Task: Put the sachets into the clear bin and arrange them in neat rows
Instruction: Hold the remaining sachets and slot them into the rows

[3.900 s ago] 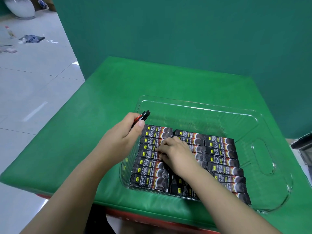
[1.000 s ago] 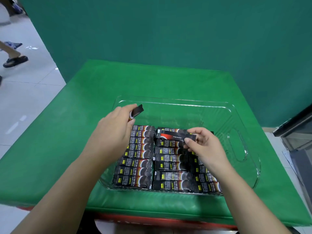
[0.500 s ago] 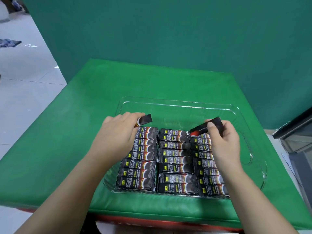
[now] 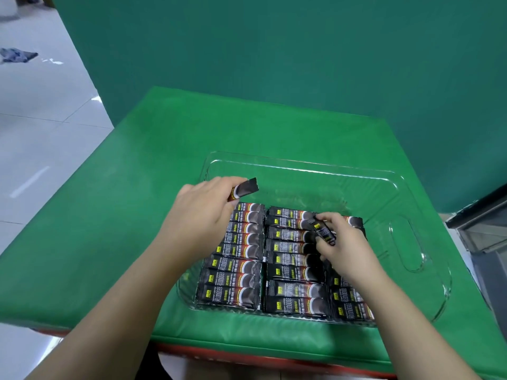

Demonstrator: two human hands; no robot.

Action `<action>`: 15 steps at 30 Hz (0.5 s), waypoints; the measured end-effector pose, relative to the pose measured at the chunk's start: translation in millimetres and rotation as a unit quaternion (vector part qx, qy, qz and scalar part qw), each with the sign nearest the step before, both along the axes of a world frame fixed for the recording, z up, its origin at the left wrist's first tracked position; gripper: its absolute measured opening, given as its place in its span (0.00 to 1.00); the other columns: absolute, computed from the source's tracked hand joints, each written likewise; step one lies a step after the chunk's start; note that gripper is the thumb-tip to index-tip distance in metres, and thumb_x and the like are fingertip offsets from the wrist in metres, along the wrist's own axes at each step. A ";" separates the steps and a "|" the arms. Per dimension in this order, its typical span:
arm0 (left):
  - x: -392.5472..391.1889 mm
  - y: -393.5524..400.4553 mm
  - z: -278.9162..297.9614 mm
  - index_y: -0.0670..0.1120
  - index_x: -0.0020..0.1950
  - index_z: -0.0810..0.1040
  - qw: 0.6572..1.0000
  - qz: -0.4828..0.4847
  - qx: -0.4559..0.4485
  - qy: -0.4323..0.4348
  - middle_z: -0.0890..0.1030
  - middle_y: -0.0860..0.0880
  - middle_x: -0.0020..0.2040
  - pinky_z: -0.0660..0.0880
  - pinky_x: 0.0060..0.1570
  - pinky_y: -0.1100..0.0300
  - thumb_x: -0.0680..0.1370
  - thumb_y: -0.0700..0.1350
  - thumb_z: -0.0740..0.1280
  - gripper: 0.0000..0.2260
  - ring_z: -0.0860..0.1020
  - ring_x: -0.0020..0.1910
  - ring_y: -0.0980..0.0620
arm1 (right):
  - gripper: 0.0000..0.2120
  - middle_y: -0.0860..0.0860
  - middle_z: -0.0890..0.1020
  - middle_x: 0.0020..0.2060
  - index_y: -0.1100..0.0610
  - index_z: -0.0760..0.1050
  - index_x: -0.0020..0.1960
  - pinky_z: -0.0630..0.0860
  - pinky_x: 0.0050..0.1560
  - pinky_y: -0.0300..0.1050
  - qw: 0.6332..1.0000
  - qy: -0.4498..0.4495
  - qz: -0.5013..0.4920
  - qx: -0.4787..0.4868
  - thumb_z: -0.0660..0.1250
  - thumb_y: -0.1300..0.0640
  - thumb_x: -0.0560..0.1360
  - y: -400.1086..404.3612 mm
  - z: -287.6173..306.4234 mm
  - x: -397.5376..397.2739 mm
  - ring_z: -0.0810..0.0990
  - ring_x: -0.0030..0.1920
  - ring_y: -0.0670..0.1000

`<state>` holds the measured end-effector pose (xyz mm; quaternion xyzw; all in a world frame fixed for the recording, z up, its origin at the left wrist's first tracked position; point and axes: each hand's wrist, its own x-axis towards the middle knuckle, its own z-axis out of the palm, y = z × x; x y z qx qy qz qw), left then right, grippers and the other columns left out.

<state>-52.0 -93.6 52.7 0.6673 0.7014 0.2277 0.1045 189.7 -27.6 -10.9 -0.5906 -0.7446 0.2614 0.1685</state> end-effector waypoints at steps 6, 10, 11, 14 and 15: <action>1.5 0.0 0.7 0.52 0.70 0.67 1.000 0.004 0.005 -0.025 0.69 0.63 0.44 0.57 0.51 0.63 0.83 0.46 0.55 0.16 0.67 0.42 0.62 | 0.18 0.53 0.78 0.60 0.55 0.72 0.63 0.69 0.49 0.40 0.998 -0.060 0.021 0.023 0.67 0.51 0.75 19.0 10.8 -21.0 0.77 0.51 0.51; 0.3 -0.8 0.2 0.52 0.69 0.68 0.998 0.009 0.017 -0.052 0.69 0.64 0.42 0.56 0.47 0.61 0.83 0.45 0.55 0.15 0.64 0.42 0.70 | 0.19 0.50 0.78 0.56 0.53 0.75 0.63 0.68 0.57 0.42 0.989 -0.071 0.107 0.068 0.69 0.50 0.74 30.2 11.0 -45.1 0.75 0.57 0.51; 0.1 -0.5 0.0 0.52 0.69 0.68 0.998 0.011 0.016 -0.054 0.69 0.64 0.43 0.57 0.48 0.61 0.83 0.45 0.55 0.15 0.65 0.42 0.68 | 0.19 0.50 0.78 0.56 0.52 0.76 0.63 0.67 0.58 0.43 0.986 -0.072 0.124 0.079 0.70 0.50 0.73 32.8 10.8 -53.2 0.74 0.57 0.51; -1.4 0.7 -2.8 0.53 0.68 0.68 0.999 0.019 0.018 -0.037 0.69 0.61 0.45 0.58 0.50 0.59 0.82 0.44 0.56 0.15 0.66 0.46 0.57 | 0.21 0.49 0.78 0.57 0.50 0.75 0.64 0.65 0.59 0.47 0.974 -0.094 0.167 0.119 0.69 0.47 0.73 40.0 6.4 -81.9 0.72 0.59 0.51; -2.0 1.0 -3.9 0.53 0.67 0.69 0.999 0.022 0.023 -0.027 0.69 0.59 0.46 0.58 0.50 0.59 0.82 0.44 0.56 0.15 0.66 0.48 0.55 | 0.21 0.49 0.78 0.57 0.49 0.75 0.64 0.64 0.59 0.48 0.970 -0.104 0.178 0.130 0.68 0.47 0.73 41.8 4.3 -92.6 0.71 0.59 0.51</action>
